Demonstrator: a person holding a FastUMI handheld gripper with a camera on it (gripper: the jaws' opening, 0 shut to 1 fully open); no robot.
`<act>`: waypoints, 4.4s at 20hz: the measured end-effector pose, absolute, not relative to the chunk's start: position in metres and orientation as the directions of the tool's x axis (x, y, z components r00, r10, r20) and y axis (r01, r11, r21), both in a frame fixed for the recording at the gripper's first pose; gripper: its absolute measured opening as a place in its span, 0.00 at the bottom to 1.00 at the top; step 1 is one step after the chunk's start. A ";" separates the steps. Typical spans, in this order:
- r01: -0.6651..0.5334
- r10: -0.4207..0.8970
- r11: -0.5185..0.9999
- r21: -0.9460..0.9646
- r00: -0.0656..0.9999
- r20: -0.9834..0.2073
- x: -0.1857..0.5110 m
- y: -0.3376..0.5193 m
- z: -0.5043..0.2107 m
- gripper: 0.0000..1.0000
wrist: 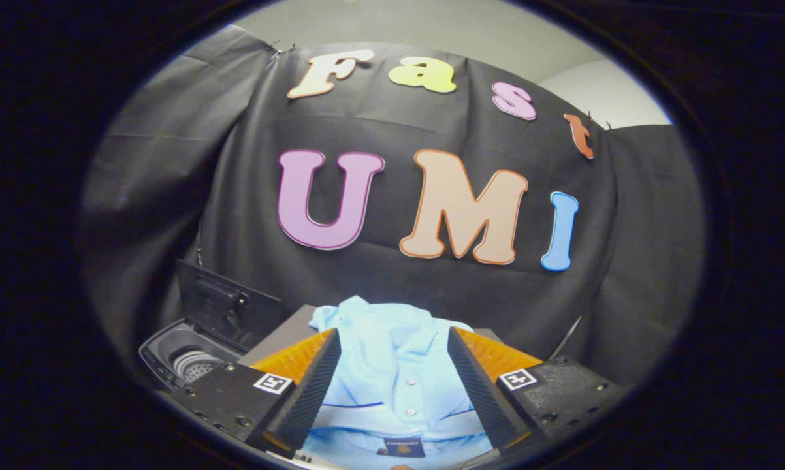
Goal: Put the clothes into the washing machine and then close the washing machine lid.
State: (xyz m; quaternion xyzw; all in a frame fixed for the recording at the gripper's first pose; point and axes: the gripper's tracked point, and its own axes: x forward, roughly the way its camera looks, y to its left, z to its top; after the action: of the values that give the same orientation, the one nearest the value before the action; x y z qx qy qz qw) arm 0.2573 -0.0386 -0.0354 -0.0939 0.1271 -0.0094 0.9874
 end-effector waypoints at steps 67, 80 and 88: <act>-0.353 0.509 0.861 0.366 0.582 -0.634 0.205 0.354 -0.267 0.16; -0.355 0.482 0.876 0.326 0.625 -0.614 0.209 0.328 -0.262 0.57; -0.373 0.469 0.882 0.288 0.747 -0.471 0.239 0.314 -0.203 0.57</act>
State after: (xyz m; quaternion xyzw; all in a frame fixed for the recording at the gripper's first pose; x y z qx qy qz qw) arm 0.2394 0.3143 -0.2029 0.0881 0.2747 0.2262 0.9304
